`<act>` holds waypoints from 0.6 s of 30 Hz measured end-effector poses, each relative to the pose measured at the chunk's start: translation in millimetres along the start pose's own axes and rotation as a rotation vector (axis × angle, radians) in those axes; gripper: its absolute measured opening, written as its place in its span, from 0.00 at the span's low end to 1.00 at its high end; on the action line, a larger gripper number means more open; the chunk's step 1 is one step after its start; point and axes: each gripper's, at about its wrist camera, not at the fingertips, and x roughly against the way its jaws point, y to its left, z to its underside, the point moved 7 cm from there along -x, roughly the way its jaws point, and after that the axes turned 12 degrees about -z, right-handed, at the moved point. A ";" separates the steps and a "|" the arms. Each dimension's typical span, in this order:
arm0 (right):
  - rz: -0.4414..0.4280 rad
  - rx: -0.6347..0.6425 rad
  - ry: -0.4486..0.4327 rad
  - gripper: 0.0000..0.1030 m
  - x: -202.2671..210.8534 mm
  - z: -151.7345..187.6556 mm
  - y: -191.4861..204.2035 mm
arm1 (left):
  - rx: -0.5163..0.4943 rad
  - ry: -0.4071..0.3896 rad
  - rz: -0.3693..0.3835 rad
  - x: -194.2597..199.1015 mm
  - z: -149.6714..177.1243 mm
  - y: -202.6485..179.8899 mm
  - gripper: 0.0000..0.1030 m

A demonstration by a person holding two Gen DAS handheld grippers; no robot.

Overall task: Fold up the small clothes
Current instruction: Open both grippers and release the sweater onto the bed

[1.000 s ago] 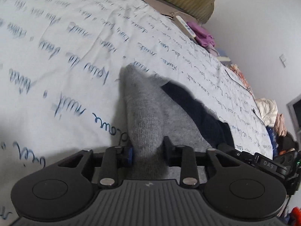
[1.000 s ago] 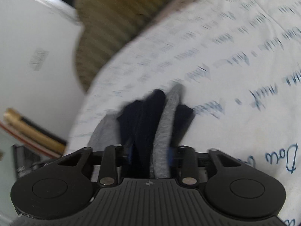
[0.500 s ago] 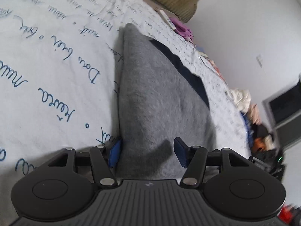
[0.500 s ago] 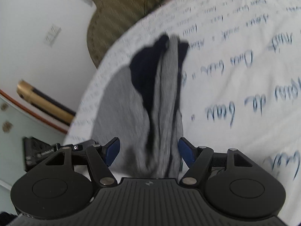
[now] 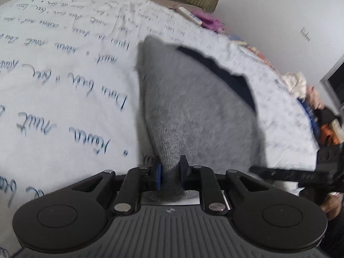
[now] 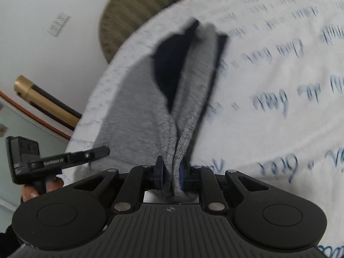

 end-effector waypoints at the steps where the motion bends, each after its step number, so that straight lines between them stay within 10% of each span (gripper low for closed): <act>1: -0.023 -0.022 -0.018 0.26 1.9 -0.3 -1.3 | 0.001 -0.021 -0.001 3.7 1.0 0.2 0.18; 9: 0.003 0.118 -0.184 0.35 43.5 -54.7 33.9 | -0.152 -0.323 -0.142 67.5 -21.0 -21.3 0.24; 13: 0.035 0.262 -0.190 0.61 6.6 -88.4 63.3 | -0.239 -0.336 -0.136 34.9 -22.1 -59.8 0.38; 18: 0.274 0.429 -0.092 0.65 -61.2 -113.1 46.9 | -0.357 -0.290 -0.254 -18.0 -13.4 -74.3 0.42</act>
